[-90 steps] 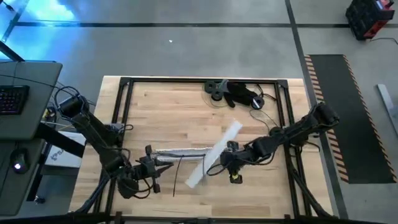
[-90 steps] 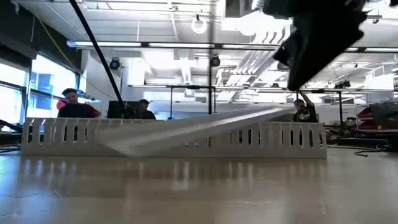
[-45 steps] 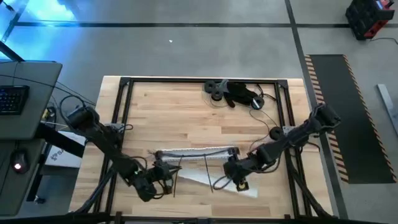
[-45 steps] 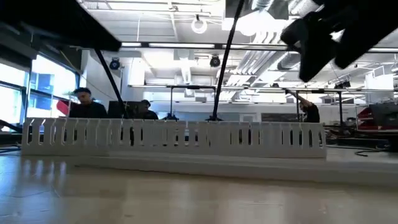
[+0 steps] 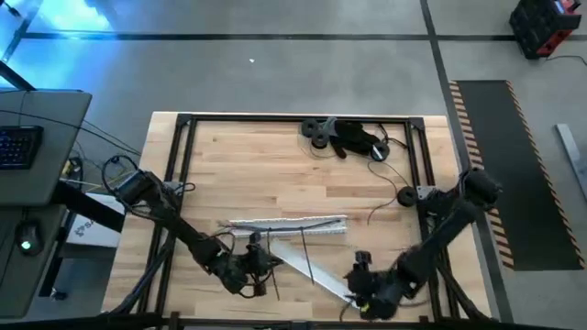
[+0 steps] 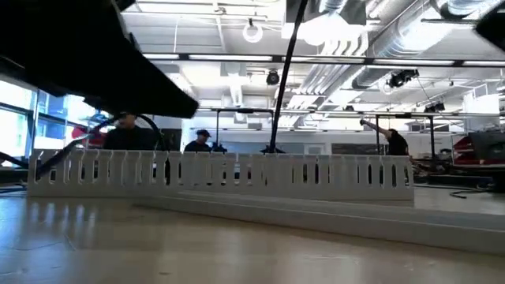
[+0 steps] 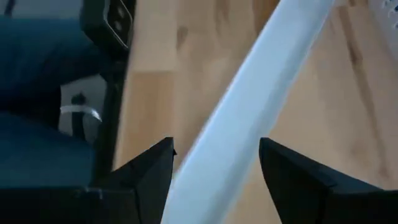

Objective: Ziptie cables
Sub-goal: Close the white cable duct lid

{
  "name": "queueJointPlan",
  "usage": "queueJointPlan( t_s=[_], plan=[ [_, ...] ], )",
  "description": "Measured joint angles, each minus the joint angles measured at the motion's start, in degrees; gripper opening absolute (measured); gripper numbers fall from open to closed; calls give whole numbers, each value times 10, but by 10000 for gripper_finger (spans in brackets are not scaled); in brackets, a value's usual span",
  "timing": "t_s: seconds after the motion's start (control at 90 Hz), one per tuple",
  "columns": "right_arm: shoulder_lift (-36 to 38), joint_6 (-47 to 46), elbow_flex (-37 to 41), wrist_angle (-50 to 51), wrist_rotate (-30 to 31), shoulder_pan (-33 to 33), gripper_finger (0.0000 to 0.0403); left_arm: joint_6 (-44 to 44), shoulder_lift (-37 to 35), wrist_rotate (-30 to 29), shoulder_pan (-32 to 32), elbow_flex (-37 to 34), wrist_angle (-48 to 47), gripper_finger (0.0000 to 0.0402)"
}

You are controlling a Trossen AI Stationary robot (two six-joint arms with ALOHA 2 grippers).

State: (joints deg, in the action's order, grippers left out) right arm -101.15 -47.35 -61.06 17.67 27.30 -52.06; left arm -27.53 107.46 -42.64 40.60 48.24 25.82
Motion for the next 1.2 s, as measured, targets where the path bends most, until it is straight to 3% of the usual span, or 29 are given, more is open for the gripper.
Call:
queueJointPlan(
  t_s=[0.444,0.633,0.833,0.933,1.078,1.2],
  plan=[
    [-158,-259,-2,-43,164,-59,220,32,55,-4,-16,66,12,0],
    [-163,-249,-1,-33,193,-56,220,36,66,1,-16,82,11,0],
    [-161,-263,0,76,218,-38,220,51,67,-2,-16,103,11,0],
    [-141,-262,0,131,202,-33,220,63,67,0,-21,118,10,0],
    [-91,-222,2,164,189,-36,220,96,67,-43,-32,138,11,6],
    [-61,-177,1,158,190,-42,220,122,67,-18,-53,146,10,25]
  ],
)
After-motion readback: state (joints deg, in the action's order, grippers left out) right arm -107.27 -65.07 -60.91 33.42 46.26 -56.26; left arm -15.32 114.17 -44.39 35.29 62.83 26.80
